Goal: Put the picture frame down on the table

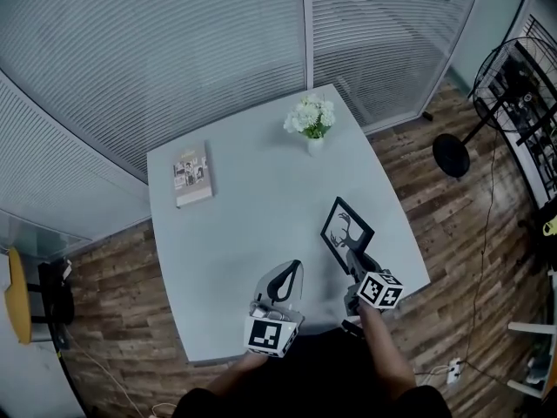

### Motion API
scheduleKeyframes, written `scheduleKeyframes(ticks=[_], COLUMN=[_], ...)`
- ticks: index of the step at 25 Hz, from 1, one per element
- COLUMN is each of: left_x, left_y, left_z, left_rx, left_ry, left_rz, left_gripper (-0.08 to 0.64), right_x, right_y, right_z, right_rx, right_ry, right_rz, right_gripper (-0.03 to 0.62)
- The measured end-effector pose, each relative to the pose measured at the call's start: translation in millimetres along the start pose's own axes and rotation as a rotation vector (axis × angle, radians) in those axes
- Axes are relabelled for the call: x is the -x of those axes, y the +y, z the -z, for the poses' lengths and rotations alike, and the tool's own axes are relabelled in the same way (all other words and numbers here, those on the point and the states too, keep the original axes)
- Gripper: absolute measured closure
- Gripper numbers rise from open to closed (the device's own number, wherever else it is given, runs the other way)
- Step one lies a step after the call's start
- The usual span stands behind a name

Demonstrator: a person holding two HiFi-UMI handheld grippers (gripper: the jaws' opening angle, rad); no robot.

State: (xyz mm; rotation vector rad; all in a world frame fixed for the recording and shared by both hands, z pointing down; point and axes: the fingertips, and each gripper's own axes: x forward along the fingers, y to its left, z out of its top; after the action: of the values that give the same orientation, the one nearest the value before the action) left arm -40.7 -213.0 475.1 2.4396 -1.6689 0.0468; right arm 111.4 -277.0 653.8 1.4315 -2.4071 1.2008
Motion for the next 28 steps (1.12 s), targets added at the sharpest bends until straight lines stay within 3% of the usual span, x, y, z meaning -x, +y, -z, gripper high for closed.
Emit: scheduleKeyframes(ticks=[18,28], left_x=[-21.2,-21.0], left_y=[9.9,6.0], left_z=[12.1,10.6], left_rx=[0.031,0.03], left_ry=[0.022,0.019], left_rz=[0.016,0.03], left_gripper=[0.544,0.543], right_x=[-34.7,-38.0], right_y=[-42.6,-64.3], right_z=[15.9,31.9], right_rx=[-0.212,-0.18], right_ry=[0.043,0.102], right_rz=[0.046,0.147], right_gripper=[0.538,0.538])
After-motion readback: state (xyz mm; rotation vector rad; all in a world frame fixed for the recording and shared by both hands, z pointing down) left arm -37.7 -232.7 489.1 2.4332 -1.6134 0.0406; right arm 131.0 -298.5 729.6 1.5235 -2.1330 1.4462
